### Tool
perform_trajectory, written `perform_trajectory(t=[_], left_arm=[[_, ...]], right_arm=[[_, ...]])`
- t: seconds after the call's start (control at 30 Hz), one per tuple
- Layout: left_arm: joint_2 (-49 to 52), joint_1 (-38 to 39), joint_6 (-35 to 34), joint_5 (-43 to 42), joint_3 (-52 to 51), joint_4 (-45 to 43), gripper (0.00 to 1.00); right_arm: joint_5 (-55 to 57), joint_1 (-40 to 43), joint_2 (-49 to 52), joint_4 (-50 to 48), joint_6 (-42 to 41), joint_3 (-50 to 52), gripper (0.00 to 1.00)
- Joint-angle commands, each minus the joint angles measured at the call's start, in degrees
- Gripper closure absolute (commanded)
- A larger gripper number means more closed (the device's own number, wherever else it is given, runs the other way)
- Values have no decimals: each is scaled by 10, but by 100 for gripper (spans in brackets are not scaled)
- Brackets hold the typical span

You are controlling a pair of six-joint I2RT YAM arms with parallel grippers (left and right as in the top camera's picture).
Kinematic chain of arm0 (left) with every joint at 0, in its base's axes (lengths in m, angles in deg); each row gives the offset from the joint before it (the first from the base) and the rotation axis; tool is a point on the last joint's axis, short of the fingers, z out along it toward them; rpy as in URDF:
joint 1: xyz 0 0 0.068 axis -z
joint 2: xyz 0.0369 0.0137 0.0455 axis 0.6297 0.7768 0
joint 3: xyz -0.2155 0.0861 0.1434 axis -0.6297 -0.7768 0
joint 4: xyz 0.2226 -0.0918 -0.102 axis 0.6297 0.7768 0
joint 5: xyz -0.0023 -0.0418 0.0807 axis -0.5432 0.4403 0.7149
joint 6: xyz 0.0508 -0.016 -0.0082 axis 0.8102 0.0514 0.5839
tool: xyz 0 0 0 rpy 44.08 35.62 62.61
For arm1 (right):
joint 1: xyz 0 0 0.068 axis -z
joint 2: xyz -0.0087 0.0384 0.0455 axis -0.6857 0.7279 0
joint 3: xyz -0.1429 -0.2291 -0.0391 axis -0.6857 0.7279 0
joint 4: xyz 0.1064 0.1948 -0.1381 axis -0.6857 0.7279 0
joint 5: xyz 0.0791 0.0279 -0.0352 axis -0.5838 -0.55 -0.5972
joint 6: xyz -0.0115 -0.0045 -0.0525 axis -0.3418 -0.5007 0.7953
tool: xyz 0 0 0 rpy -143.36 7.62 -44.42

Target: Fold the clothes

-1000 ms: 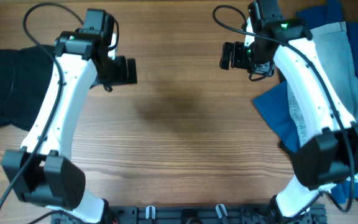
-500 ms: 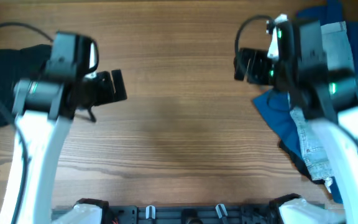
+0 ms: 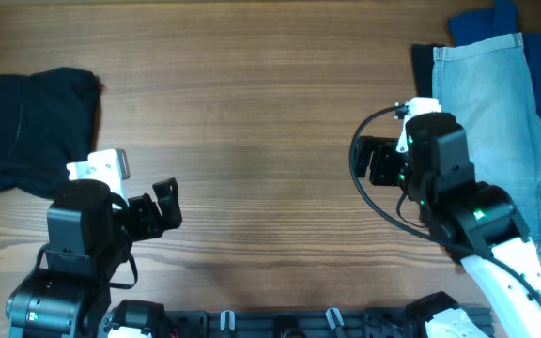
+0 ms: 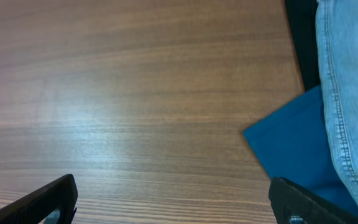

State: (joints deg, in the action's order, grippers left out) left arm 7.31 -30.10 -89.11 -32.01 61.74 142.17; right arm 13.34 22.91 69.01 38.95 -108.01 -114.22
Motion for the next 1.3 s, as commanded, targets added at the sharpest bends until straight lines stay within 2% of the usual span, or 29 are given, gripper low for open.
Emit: perform_trajectory(t=[0.0,0.3,0.4,0.5,0.6,0.8,0.97,1.13,1.27], left_arm=[[-3,-3,-5,-7,-4,9,0],[-3,-3,-5,-7,-4,9,0],[-3,-3,-5,-7,-4,9,0],[-3,-3,-5,-7,-4,9,0],[-3,-3,-5,-7,-4,9,0],[-3,-3,-5,-7,-4,9,0],[-3,-3,-5,-7,-4,9,0],[-3,-3,-5,-7,-4,9,0],[-3,-3,-5,-7,-4,9,0]], right_arm=[[12,-2,33,-1,-4,2,0],[12,-2,125,-2,-4,2,0],[12,-2,116,5,-3,2,0],[37,-2,82,-12,46,2,0],[36,4,6,-68,137,35,0],[31,56,-184,-212,143,216,0],[31,72,-354,-279,148,348,0],[14,94,-449,-314,153,411,0],[-50,119,-502,-357,223,444,0]])
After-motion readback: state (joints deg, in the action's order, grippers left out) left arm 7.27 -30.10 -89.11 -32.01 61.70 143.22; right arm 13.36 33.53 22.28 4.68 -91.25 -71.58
